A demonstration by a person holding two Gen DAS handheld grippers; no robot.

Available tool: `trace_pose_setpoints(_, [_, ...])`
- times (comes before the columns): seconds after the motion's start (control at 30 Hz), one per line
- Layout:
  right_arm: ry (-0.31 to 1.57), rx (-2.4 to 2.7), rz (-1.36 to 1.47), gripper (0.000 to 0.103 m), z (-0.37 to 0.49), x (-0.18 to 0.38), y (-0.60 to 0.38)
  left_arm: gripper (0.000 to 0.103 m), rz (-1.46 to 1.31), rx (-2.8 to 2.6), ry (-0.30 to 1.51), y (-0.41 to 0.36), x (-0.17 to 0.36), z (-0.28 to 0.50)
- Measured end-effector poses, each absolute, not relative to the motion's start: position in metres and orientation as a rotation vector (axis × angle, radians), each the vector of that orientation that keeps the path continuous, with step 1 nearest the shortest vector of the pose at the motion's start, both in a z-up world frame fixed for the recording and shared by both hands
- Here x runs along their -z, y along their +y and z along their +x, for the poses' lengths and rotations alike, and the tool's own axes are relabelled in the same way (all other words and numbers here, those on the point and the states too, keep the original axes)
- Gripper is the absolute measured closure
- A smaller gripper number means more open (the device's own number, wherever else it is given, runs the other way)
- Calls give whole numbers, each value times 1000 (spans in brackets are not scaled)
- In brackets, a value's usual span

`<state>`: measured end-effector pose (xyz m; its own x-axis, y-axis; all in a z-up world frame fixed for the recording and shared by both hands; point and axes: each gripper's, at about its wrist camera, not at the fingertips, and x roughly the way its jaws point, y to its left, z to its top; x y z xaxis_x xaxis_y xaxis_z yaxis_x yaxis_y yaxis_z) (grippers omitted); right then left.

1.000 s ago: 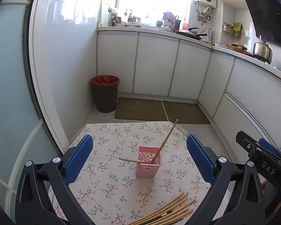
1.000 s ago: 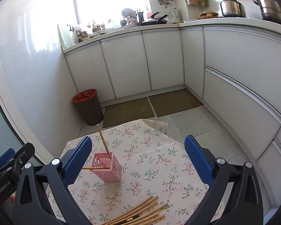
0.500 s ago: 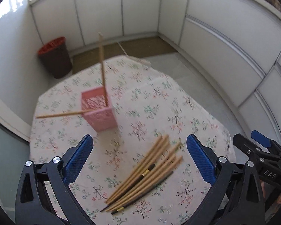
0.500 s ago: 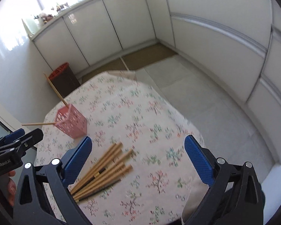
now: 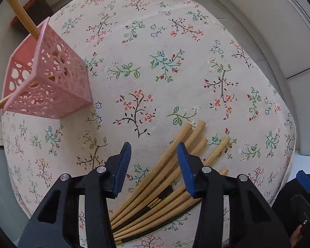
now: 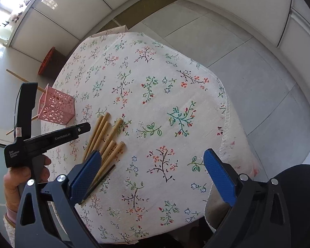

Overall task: Organize utensils
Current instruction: 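Grasp a chopstick with the left tool while the right tool grasps another chopstick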

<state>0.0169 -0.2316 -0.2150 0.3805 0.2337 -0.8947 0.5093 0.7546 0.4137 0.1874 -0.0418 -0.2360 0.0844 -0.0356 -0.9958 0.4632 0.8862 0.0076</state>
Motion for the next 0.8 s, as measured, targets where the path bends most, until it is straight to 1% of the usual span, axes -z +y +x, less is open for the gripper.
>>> trace_pose_setpoints(0.17, [1229, 196, 737, 7, 19, 223, -230, 59, 331, 420, 1447, -45, 236, 194])
trace_pose_setpoints(0.37, [1248, 200, 734, 7, 19, 228, -230, 59, 392, 425, 1441, -58, 243, 194])
trace_pose_setpoints(0.43, [1254, 196, 736, 7, 19, 229, -230, 70, 393, 425, 1449, -57, 248, 196])
trace_pose_setpoints(0.47, [1258, 194, 741, 7, 20, 230, -229, 71, 370, 445, 1454, -56, 250, 196])
trace_pose_setpoints(0.5, [1264, 190, 751, 7, 20, 231, -228, 78, 363, 458, 1466, -55, 253, 196])
trace_pose_setpoints(0.53, [1271, 186, 766, 7, 20, 232, -228, 83, 390, 452, 1462, -54, 259, 197])
trace_pose_setpoints(0.63, [1300, 186, 822, 7, 23, 237, -225, 85, 436, 458, 1427, -57, 259, 192])
trace_pose_setpoints(0.7, [1318, 186, 869, 7, 28, 240, -221, 89, 411, 459, 1418, -52, 259, 192])
trace_pose_setpoints(0.8, [1337, 208, 909, 9, 37, 245, -212, 91, 404, 435, 1377, -47, 259, 186])
